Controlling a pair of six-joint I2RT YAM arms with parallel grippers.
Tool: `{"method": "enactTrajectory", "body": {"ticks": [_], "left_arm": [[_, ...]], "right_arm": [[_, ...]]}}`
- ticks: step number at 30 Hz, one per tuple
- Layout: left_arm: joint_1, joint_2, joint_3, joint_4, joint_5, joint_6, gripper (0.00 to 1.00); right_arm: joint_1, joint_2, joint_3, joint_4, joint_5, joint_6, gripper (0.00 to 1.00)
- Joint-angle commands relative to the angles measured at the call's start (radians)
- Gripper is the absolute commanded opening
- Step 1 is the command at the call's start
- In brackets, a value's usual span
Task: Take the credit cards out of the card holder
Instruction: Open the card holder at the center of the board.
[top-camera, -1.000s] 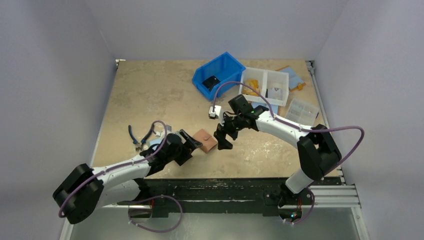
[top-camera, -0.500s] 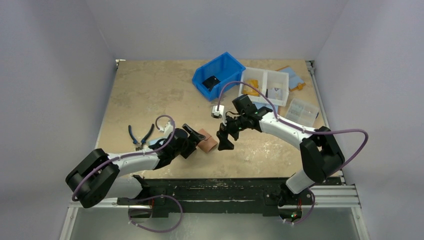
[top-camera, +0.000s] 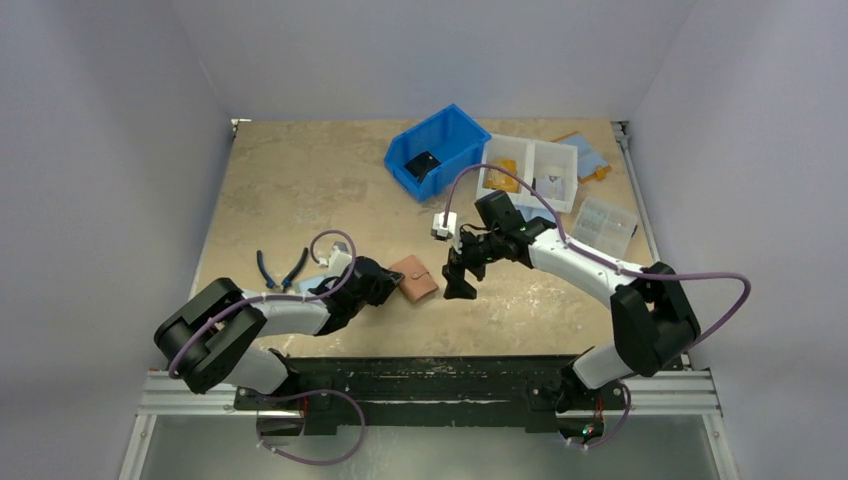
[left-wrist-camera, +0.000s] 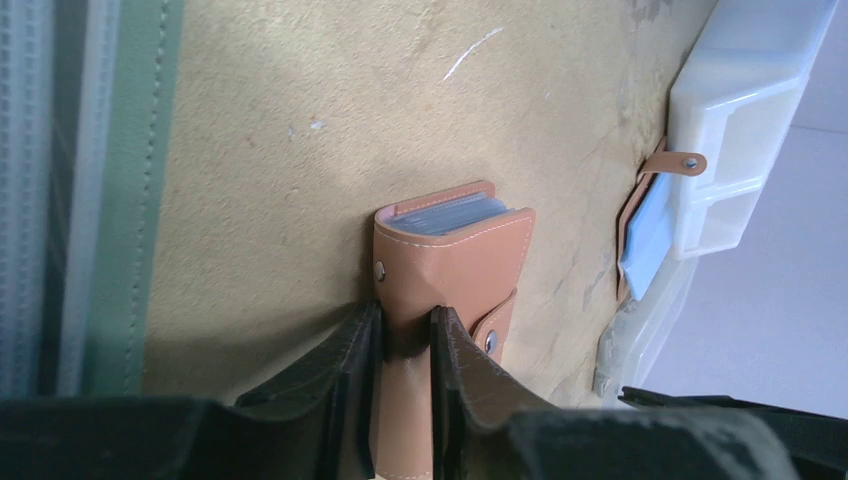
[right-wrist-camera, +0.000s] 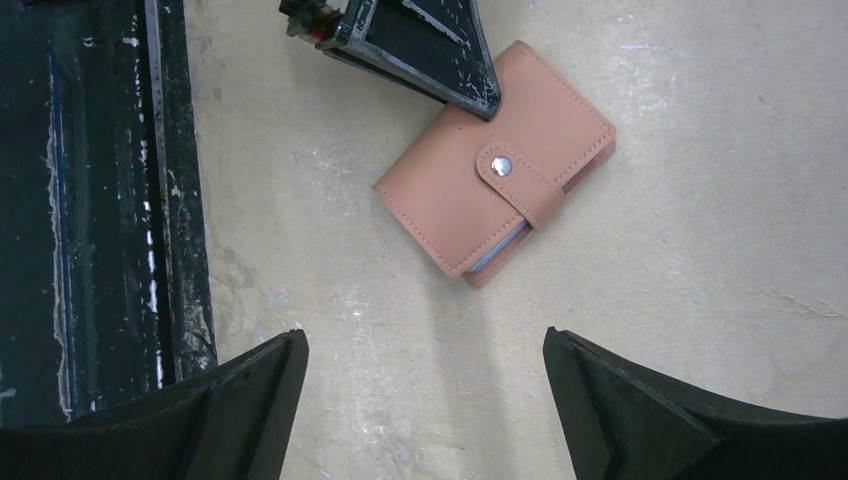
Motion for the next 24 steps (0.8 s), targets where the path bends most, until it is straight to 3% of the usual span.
{"method": "enactTrajectory", "body": {"ticks": [1,5,8,10,15,24], "left_arm": [[0.009,0.063,-0.019,-0.022,0.002,0.105,0.14],[0.009,0.065,-0.014,0.027,0.037,0.228,0.00],[0.005,0.037,-0.006,0.046,0.073,0.296,0.00],[-0.006,0.013,-0.001,0.041,0.083,0.313,0.00],[-0.051,-0.010,0.011,0.010,0.071,0.286,0.00],[-0.100,0.037,0.077,-0.049,0.071,0.235,0.00]], "right_arm": [[0.000,-0.053,-0.023,0.018,-0.001,-0.080,0.98],[0.020,-0.071,-0.055,0.057,0.024,-0.118,0.96],[0.065,-0.077,-0.079,0.103,0.078,-0.139,0.94],[0.083,-0.060,-0.071,0.160,0.134,-0.057,0.89],[0.101,0.036,0.016,0.189,0.171,0.155,0.64],[0.224,0.099,0.003,0.197,0.309,0.101,0.52]]}}
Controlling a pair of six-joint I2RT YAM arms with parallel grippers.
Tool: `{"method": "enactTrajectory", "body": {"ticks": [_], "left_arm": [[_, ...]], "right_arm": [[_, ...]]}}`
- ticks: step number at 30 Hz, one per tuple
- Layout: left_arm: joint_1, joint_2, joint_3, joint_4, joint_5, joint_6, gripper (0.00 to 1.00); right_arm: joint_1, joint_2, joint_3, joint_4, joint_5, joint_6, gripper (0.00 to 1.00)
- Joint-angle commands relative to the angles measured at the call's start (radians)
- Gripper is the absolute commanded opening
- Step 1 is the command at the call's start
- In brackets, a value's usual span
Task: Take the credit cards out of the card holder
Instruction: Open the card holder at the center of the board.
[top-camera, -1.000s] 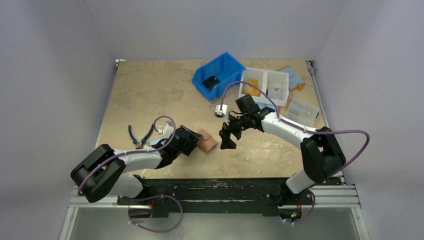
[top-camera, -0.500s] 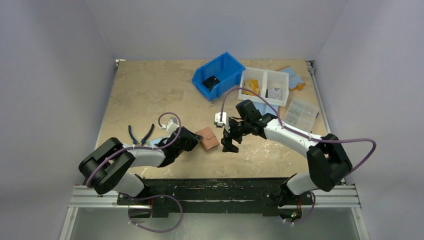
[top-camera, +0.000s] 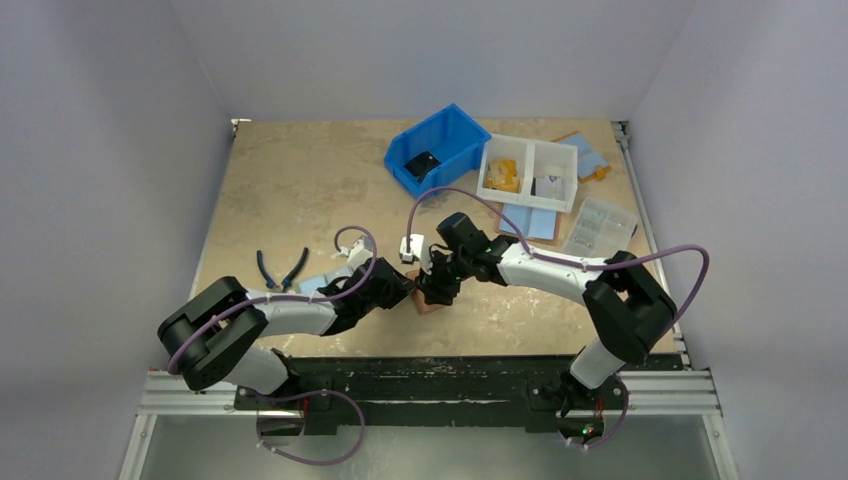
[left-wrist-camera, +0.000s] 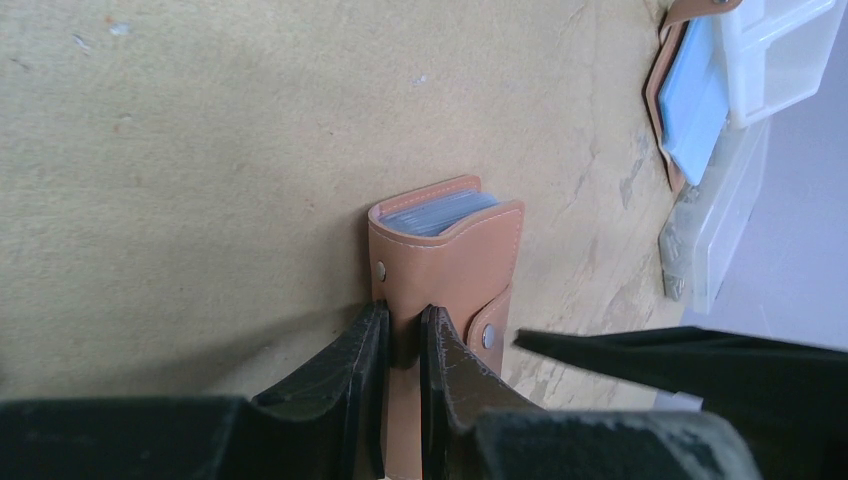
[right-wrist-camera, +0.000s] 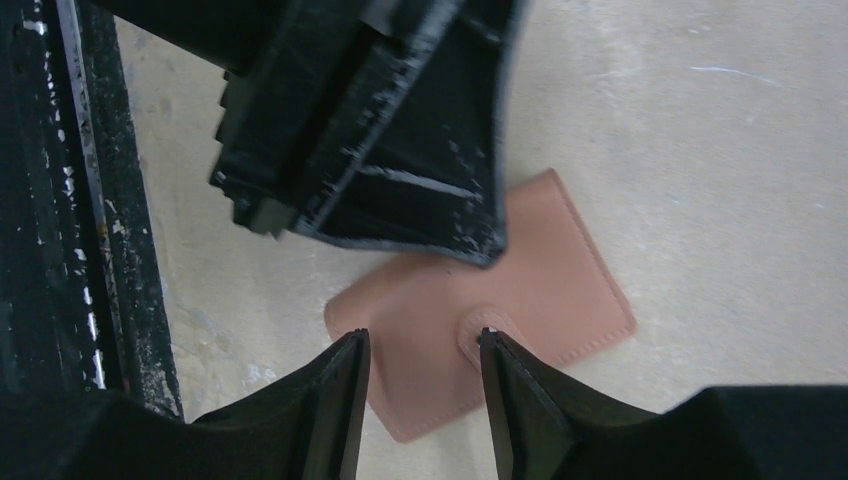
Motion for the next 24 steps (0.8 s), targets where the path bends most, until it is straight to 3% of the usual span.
{"method": "enactTrajectory", "body": {"ticks": [1,15,20,24], "left_arm": [[-0.013,0.016,0.027,-0.071,0.010,-0.001,0.00],[-0.014,-0.026,0.007,-0.054,0.041,-0.012,0.00],[-0.014,-0.039,-0.012,-0.038,0.047,-0.019,0.00],[-0.015,-0.044,-0.030,-0.034,0.046,-0.025,0.00]], "right_arm": [[0.025,0.010,0.021,0.037,0.087,-0.006,0.52],[0.064,0.087,0.020,0.099,0.257,0.026,0.45],[0.064,0.107,0.016,0.119,0.362,0.044,0.29],[0.065,0.099,0.018,0.116,0.387,0.048,0.10]]}}
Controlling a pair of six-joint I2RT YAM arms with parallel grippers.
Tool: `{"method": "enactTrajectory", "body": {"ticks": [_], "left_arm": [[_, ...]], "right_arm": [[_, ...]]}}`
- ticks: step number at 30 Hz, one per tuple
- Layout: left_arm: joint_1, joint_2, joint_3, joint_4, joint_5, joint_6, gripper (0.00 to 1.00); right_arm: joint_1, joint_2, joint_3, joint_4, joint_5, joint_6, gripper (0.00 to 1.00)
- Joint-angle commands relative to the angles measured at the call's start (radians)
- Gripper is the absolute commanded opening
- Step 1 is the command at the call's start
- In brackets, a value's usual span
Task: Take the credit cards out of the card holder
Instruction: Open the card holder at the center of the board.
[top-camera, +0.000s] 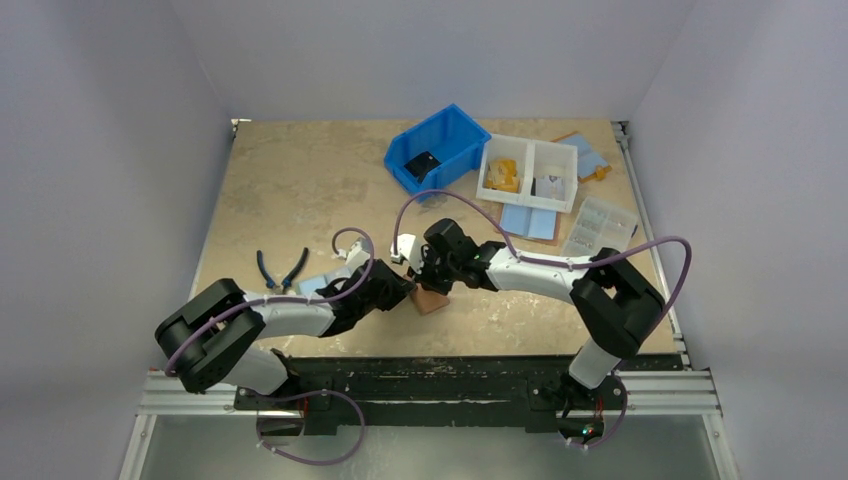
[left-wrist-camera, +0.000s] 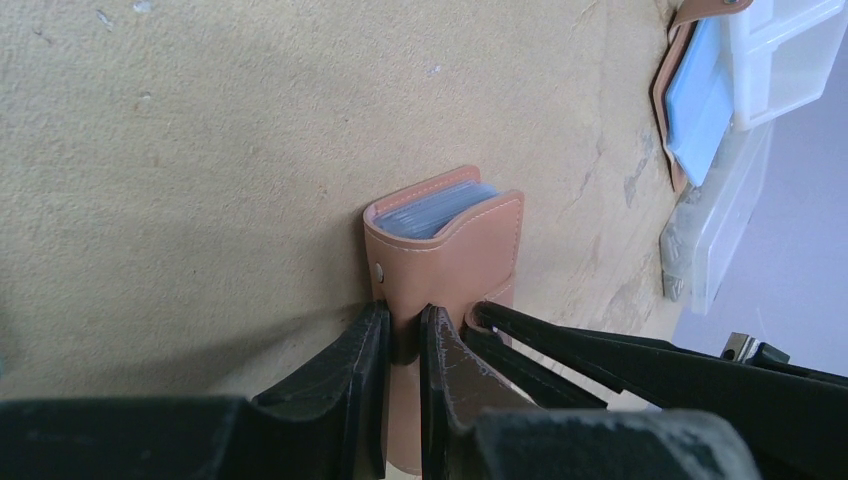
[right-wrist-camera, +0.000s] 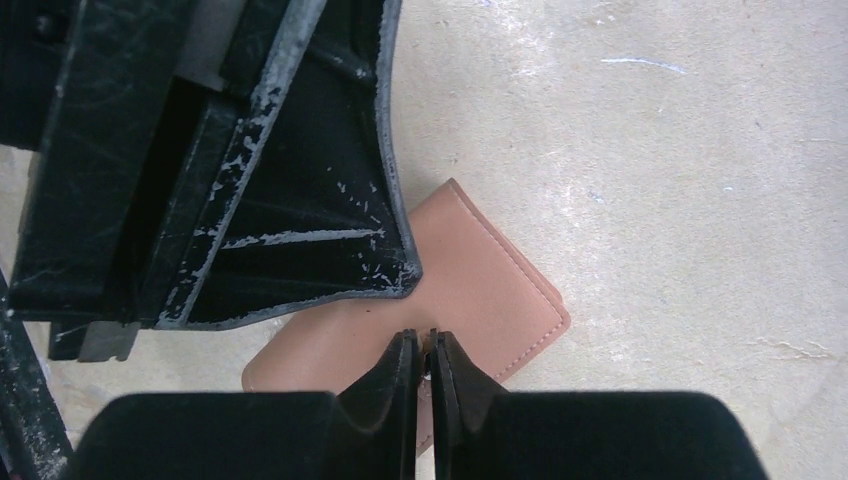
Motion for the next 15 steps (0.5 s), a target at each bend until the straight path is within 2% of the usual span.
{"method": "enactTrajectory", "body": {"ticks": [1,4,10,15], "left_arm": [[-0.009,-0.037,-0.030,-0.008,0.042,-0.001,0.00],[-0.008,-0.063,-0.040,-0.036,0.021,0.000,0.00],[0.004,-0.127,-0.054,-0.100,-0.022,0.018,0.00],[0.041,-0.151,-0.081,-0.065,0.019,0.060,0.00]], "right_arm": [[-0.011,0.032,0.008,0.024,0.130,-0.001,0.07],[-0.014,0.010,0.012,0.008,0.117,-0.012,0.00],[-0.090,-0.038,0.016,-0.015,0.062,-0.010,0.00],[-0.166,-0.045,0.013,-0.020,0.082,0.002,0.00]]}}
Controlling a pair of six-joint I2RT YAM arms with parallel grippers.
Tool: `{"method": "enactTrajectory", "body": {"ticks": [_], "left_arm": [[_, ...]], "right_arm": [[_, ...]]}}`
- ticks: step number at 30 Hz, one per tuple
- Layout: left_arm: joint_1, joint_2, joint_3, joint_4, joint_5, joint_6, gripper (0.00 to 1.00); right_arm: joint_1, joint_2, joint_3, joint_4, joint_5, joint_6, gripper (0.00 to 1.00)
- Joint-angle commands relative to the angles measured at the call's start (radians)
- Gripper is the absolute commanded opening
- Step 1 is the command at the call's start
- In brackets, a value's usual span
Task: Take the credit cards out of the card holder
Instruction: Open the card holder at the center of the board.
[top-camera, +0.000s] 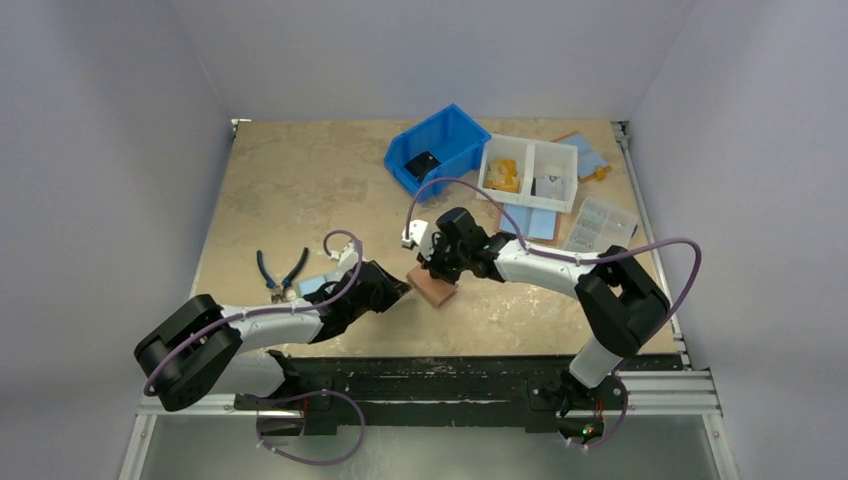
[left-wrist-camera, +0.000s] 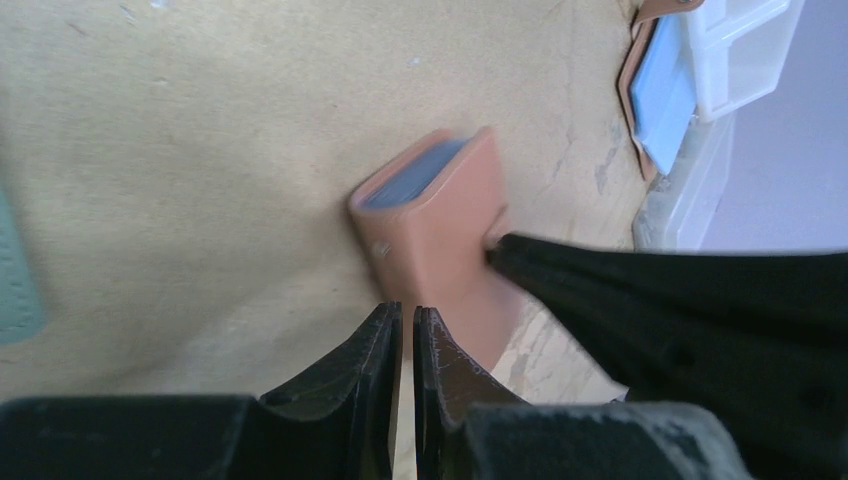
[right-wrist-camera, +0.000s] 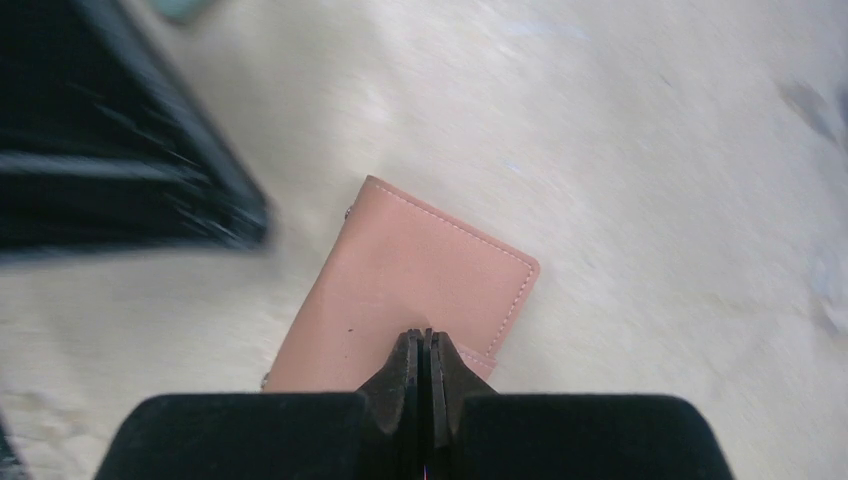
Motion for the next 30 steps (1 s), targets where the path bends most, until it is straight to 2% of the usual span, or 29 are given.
{"method": "enactTrajectory", "body": {"ticks": [1,6,10,11,13,14,16,25,30], "left_arm": [[0.037,-0.029,-0.038,-0.025,0.026,0.071,0.00],[0.073,-0.022,-0.039,-0.008,0.080,0.107,0.00],[0.075,-0.033,-0.053,0.116,0.154,0.157,0.00],[0.075,-0.033,-0.055,0.153,0.177,0.172,0.07],[0.074,-0.022,-0.057,0.211,0.207,0.189,0.35],[0.074,-0.007,-0.055,0.231,0.216,0.192,0.45],[0.074,0.029,-0.047,0.260,0.228,0.196,0.55],[0.074,0.251,-0.032,0.442,0.268,0.130,0.58],[0.074,0.296,-0.022,0.497,0.262,0.093,0.58]], "right_arm": [[-0.106,-0.029,0.006,-0.028,0.112,-0.006,0.00],[-0.123,-0.035,0.006,-0.045,0.033,-0.004,0.00],[-0.124,-0.040,0.013,-0.071,-0.070,-0.014,0.00],[-0.123,-0.042,0.016,-0.079,-0.100,-0.020,0.00],[-0.123,-0.046,0.019,-0.094,-0.159,-0.029,0.00],[-0.123,-0.047,0.020,-0.098,-0.188,-0.032,0.00],[-0.123,-0.054,0.021,-0.104,-0.241,-0.034,0.00],[-0.147,-0.051,0.022,-0.098,-0.319,0.006,0.00],[-0.150,-0.034,0.023,-0.094,-0.338,0.021,0.00]]}}
